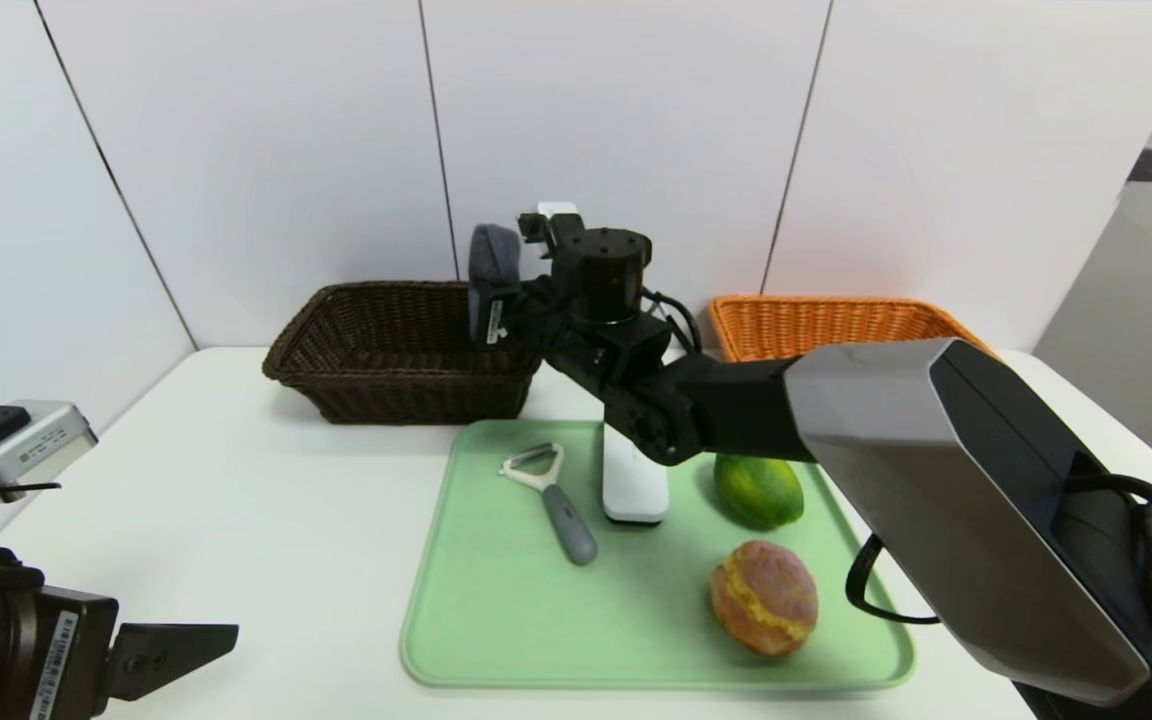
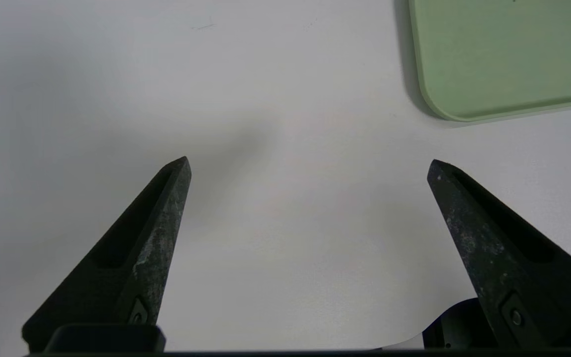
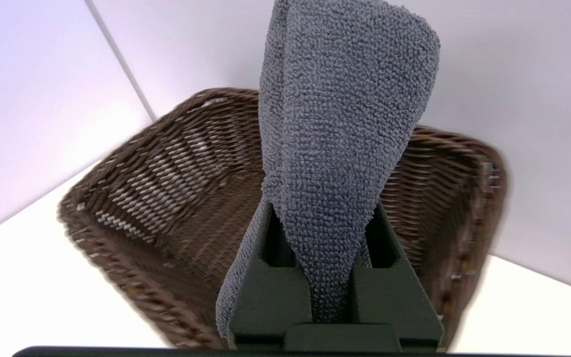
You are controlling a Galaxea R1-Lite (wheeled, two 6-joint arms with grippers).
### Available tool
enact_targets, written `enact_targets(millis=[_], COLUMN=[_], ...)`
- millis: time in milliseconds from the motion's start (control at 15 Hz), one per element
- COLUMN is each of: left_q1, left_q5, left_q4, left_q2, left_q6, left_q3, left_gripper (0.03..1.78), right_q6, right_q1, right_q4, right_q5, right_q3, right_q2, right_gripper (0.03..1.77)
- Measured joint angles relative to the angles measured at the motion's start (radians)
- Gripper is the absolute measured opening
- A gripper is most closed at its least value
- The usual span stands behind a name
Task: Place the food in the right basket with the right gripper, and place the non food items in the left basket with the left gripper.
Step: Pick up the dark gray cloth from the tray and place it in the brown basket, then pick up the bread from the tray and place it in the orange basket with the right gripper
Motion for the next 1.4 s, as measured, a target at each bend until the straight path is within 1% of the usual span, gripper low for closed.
enact_targets(millis=[267,533,667,867,933,1067,1133,1267,1400], left_q1=[-0.001,-0.002,-0.003,-0.003,-0.003,-0.003,-0.003,-0.003,-0.004], left_q5=[0.000,-0.001,-0.003,-0.020,-0.020,-0.020,-0.020,-0.022,-0.025], left_q4=[0.000,0.000,0.000,0.000,0.000,0.001,0.000,0.005,0.003], left_q2=[0.001,0.001,0.001,0.004,0.004,0.002,0.000,-0.004,-0.004], left_q6=[0.000,0.000,0.000,0.000,0.000,0.002,0.008,0.017,0.019], left_q3=[-0.001,0.000,0.000,-0.002,-0.004,-0.014,-0.026,-0.064,-0.100], left_gripper=[1.69,1.69,1.69,1.69,1.69,1.69,1.69,1.69,1.69], right_q6=[-0.002,-0.002,-0.003,-0.023,-0.036,-0.045,-0.051,-0.059,-0.052], right_q1=[-0.001,-0.001,-0.001,-0.005,-0.007,-0.005,-0.002,0.001,0.003], right_q4=[-0.005,-0.006,-0.007,-0.016,-0.021,-0.013,0.020,0.144,0.335], right_q5=[0.006,0.006,0.008,0.005,-0.006,-0.046,-0.066,-0.096,-0.110], right_q3=[0.000,0.000,0.000,0.001,0.002,0.002,0.002,0.002,0.003], right_q2=[0.005,0.008,0.008,0.007,0.003,-0.020,-0.044,-0.125,-0.238], right_gripper=[0.80,1.16,1.29,1.42,1.46,1.51,1.53,1.57,1.61])
